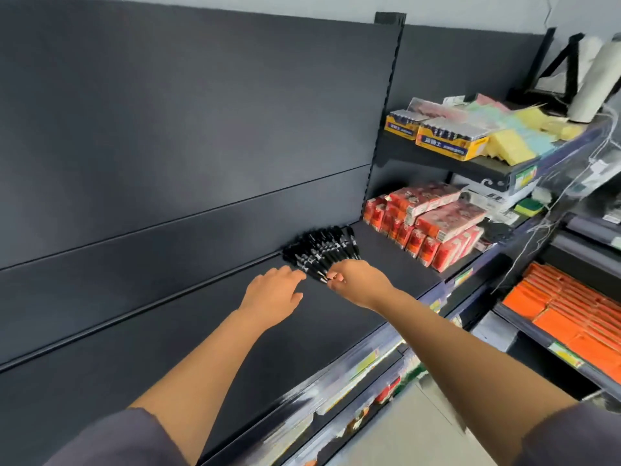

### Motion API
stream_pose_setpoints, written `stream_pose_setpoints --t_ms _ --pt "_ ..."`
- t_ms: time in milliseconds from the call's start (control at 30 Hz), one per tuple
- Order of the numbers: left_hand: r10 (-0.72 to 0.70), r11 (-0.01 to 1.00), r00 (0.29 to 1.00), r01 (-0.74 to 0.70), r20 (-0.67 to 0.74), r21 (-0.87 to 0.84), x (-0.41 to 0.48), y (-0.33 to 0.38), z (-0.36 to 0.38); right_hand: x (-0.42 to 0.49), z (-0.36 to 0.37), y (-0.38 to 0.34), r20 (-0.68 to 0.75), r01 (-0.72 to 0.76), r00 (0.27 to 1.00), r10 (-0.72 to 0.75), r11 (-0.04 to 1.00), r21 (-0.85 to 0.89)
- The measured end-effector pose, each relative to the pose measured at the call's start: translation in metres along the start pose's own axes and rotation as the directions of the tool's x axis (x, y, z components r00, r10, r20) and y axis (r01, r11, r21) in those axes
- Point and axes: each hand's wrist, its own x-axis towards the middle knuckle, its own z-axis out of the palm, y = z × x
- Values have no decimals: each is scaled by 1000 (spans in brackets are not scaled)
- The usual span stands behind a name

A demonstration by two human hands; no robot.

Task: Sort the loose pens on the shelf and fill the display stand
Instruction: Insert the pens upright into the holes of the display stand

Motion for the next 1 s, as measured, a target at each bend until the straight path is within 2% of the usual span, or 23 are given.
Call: stream_pose_setpoints --t_ms 167,400,500,633,833,1000 --pt "-80 996 983 83 166 -12 81 -8 34 68 -4 34 94 -35 995 38 999 -35" --pt "-171 973 938 209 301 -97 143 -20 68 145 9 51 165 -18 986 28 998 -57" --pt "-200 954 938 253 283 -161 153 -26 71 166 20 50 186 -13 982 27 997 -73" --pt "-296 928 912 345 283 -139 156 -44 68 187 38 39 131 -26 990 44 991 -133" --pt "-456 853 854 499 250 -153 151 -46 70 198 61 22 68 89 995 -70 939 -333" --pt "-553 795 818 575 160 -191 154 -39 76 202 67 14 173 85 985 -28 941 -328"
